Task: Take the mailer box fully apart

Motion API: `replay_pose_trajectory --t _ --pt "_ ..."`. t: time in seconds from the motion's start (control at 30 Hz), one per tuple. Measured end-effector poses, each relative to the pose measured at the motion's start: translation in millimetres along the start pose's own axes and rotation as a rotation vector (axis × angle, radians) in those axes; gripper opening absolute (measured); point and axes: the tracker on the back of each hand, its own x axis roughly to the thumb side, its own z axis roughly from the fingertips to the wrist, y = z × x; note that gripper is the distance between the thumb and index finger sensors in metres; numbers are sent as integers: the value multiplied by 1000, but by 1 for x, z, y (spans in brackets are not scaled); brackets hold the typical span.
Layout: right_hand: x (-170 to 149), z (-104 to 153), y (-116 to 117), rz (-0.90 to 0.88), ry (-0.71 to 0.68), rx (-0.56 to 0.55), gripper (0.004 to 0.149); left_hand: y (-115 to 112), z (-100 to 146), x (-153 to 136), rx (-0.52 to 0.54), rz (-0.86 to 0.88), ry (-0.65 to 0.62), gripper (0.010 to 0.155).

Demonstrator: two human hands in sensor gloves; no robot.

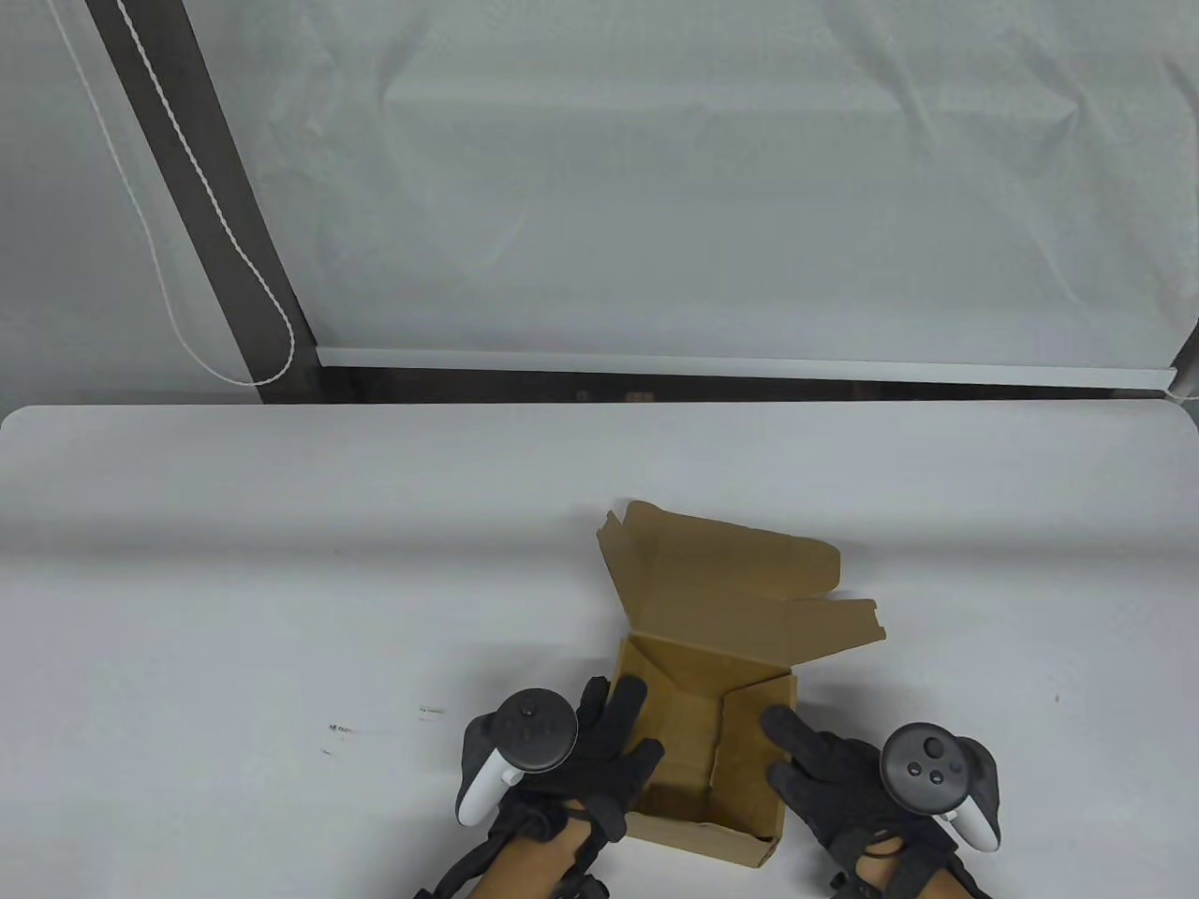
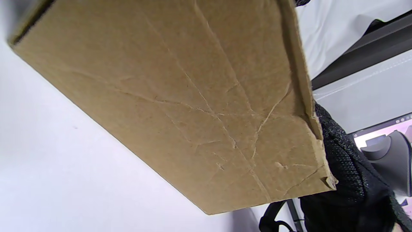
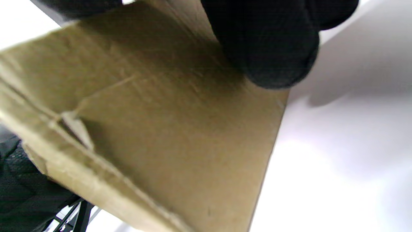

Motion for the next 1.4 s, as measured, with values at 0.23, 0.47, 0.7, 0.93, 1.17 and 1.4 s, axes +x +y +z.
replay_pose_trajectory --t 0.23,0.47,0.7,0.93,1.17,1.4 --pt "-7 -1 3 -46 4 7 62 -1 0 -1 10 37 -9 74" --pt "-11 -3 4 -65 2 4 63 -1 0 -2 21 49 -4 76" --pt "-11 -5 -2 -39 3 9 62 2 0 -1 42 52 -11 78" --pt "-7 -5 -7 40 -10 -58 60 16 3 -16 121 297 -45 72" --pt "-15 -2 -21 18 30 -107 57 17 4 -43 157 544 -13 67" --pt "-16 -2 -23 33 32 -120 56 24 8 -44 210 304 173 77"
